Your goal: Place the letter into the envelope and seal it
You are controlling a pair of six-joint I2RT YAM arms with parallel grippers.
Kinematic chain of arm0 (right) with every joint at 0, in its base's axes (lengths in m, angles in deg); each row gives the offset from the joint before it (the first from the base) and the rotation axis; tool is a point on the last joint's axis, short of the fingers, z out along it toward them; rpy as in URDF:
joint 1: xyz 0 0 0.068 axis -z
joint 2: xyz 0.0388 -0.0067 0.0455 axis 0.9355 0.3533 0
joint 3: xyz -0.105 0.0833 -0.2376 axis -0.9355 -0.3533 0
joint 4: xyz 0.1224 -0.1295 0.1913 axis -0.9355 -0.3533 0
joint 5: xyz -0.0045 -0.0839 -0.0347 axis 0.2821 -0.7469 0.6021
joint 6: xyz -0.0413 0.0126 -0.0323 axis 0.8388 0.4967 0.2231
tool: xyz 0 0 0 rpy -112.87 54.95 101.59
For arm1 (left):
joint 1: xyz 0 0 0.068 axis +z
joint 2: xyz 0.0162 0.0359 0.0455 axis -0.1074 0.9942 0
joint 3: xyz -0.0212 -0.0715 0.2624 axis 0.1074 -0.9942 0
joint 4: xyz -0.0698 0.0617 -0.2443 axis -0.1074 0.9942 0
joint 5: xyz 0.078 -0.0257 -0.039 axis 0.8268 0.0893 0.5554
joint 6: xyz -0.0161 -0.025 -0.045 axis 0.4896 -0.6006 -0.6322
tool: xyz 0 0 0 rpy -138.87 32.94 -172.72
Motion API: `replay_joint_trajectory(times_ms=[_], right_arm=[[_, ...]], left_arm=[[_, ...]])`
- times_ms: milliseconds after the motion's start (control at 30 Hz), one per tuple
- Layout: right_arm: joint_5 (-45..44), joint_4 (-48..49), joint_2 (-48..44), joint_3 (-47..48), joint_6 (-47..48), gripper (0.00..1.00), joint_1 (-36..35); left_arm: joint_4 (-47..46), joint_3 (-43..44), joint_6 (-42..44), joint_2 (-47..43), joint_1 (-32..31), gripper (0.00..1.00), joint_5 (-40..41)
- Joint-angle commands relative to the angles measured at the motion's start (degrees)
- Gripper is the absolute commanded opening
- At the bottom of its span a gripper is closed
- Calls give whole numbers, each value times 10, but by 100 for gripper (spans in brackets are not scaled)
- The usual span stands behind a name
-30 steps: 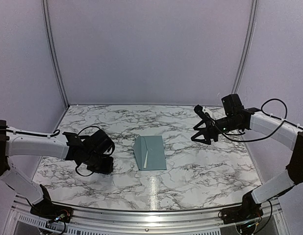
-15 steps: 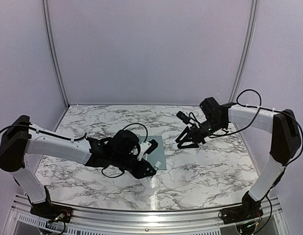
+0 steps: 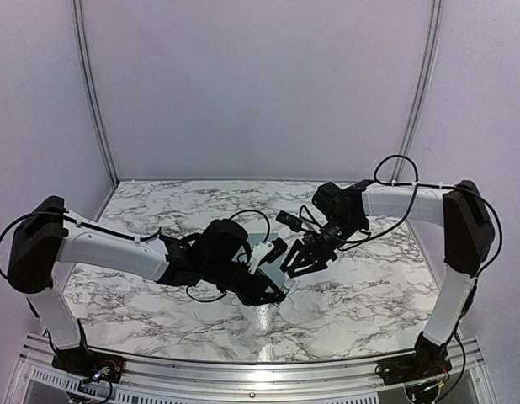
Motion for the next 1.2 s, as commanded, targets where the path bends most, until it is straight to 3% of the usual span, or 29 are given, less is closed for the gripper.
replay_joint_trajectory(times_ms=[0,200,433,700,967,1033,1167], right_arm=[[11,-22,5,15,18,60,-7],[-1,-27,-3,9,23,59,-7],[-30,1,-12,-13,-3,46,-7],[-38,3,-12,-16,-8,41,-8],[-40,3,-8,-18,-10,19,-8],[-37,1,-8,-19,-7,13,-8],[-32,-2,-9,-21,-3,7,-8]], left_arm=[[-16,15,11,-2,-2,2,-8],[-18,18,10,-5,-2,1,-1],[-25,20,12,-4,-2,1,0],[-35,14,8,-9,-2,1,8],[-44,11,-2,-6,-2,2,9],[-45,10,-2,-6,-2,7,10],[-45,11,-5,-1,-2,30,10]])
